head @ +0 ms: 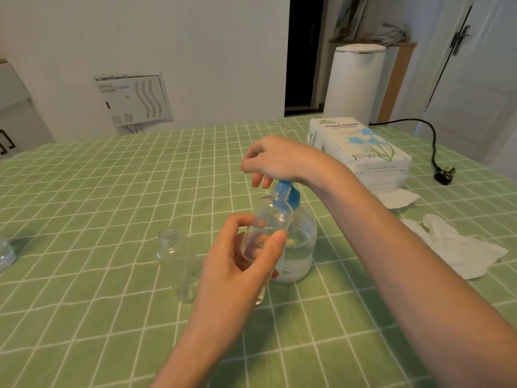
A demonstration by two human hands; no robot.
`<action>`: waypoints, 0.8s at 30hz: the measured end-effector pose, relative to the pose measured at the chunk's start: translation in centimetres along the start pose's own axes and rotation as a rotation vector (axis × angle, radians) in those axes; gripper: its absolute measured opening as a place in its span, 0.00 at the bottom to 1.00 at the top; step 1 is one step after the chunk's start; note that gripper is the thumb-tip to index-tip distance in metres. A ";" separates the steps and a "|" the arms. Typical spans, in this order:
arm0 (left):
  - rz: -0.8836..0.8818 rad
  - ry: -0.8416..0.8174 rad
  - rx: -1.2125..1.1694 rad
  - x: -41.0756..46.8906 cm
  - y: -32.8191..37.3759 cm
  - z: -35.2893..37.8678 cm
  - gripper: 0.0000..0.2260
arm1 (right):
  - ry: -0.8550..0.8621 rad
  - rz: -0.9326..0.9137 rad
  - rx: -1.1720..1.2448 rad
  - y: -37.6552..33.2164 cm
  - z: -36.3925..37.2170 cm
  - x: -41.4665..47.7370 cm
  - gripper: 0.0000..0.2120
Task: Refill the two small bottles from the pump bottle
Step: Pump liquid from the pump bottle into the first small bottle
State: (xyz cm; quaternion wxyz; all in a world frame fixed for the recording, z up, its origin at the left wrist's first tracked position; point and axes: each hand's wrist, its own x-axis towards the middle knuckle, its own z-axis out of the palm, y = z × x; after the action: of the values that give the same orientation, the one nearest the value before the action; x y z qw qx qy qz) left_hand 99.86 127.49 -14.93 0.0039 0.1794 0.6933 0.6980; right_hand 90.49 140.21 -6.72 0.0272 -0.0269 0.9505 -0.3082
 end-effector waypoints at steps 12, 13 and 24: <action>0.000 0.000 -0.012 0.1 -0.3 -0.1 0.15 | 0.070 -0.038 0.007 0.1 0.2 0.0 0.10; 0.005 -0.001 -0.001 0.1 -0.2 -0.2 0.15 | 0.088 -0.048 -0.006 0.0 0.0 0.0 0.10; 0.024 0.011 -0.003 0.1 -0.2 -0.1 0.17 | 0.027 0.009 0.000 -0.1 0.0 -0.1 0.18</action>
State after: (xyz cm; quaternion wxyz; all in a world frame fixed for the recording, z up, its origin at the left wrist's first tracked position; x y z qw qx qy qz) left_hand 99.66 127.42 -15.08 -0.0080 0.1837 0.6901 0.7000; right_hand 90.58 140.14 -6.71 0.0157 -0.0183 0.9510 -0.3082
